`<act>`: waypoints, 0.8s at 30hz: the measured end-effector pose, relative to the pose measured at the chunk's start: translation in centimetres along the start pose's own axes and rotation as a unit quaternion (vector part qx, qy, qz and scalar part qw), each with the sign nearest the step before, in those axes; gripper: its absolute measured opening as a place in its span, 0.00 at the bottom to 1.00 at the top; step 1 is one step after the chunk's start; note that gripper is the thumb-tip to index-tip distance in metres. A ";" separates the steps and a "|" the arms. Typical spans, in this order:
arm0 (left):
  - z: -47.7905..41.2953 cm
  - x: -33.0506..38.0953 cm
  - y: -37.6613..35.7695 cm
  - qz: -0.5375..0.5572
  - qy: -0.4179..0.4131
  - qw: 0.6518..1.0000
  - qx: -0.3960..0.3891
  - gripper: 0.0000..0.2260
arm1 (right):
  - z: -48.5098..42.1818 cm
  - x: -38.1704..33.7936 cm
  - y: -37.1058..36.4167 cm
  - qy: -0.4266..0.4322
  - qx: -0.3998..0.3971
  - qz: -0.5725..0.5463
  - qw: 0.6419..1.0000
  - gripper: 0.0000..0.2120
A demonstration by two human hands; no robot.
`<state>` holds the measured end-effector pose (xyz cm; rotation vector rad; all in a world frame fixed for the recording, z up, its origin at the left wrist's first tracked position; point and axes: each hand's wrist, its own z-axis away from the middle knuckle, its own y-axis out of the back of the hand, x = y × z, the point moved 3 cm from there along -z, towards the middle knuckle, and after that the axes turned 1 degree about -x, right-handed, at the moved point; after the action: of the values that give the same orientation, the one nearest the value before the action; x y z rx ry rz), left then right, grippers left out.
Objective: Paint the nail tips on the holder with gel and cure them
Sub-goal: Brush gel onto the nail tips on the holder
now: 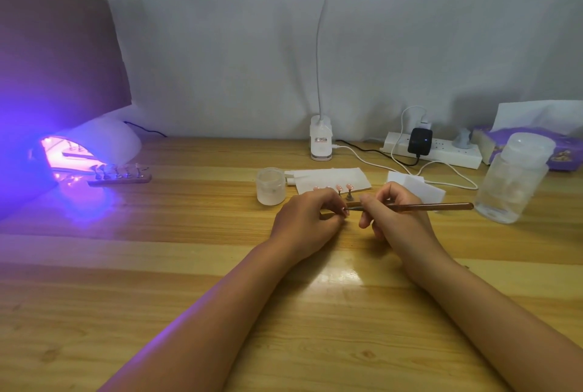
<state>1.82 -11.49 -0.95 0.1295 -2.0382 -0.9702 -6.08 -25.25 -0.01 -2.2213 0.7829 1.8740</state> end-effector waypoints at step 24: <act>0.1 0.1 0.1 -0.007 -0.003 1.000 0.000 0.04 | -0.1 -0.1 0.3 0.000 0.043 0.000 0.999 0.08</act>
<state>1.69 -11.43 -0.87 0.1413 -2.0450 -0.9789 -6.15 -25.57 0.17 -2.1689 0.8470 1.8048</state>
